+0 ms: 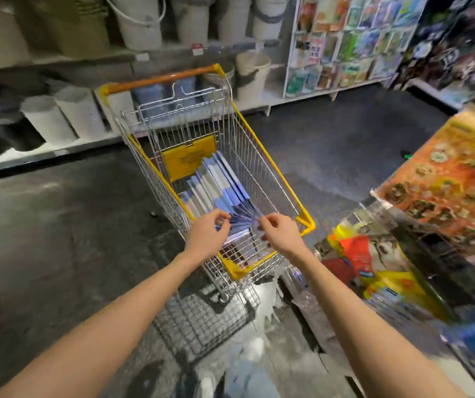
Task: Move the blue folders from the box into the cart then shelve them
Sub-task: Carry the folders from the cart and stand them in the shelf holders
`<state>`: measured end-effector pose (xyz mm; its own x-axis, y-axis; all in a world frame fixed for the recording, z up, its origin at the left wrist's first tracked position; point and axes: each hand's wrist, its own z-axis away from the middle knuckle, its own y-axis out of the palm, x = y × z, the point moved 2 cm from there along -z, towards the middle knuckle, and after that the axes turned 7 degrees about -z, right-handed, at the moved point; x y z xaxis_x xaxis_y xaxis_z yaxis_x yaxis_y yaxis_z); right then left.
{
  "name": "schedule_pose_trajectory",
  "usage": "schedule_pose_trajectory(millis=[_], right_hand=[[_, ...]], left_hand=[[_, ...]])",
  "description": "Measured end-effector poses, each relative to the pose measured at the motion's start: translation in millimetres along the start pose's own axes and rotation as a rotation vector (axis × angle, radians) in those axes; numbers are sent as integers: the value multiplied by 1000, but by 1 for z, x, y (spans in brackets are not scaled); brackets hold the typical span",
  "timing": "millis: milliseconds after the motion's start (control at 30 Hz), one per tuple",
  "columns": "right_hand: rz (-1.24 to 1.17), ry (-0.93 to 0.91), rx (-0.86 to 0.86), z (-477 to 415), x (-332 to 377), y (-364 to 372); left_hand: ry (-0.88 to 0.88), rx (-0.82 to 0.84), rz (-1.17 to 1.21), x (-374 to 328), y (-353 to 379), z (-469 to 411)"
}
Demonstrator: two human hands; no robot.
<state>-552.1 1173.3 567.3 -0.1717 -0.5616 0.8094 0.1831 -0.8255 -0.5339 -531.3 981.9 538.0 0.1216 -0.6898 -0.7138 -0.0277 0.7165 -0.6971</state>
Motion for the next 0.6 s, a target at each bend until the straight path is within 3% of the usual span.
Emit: schedule_pose_trajectory(millis=[267, 400, 600], right_hand=[[-107, 123, 70, -101, -36, 4], [-134, 165, 119, -160, -48, 17], [-109, 189, 133, -228, -49, 30]], left_hand=[[-81, 103, -84, 16, 30, -89], [-249, 98, -15, 16, 28, -140], [-333, 93, -60, 25, 37, -200]])
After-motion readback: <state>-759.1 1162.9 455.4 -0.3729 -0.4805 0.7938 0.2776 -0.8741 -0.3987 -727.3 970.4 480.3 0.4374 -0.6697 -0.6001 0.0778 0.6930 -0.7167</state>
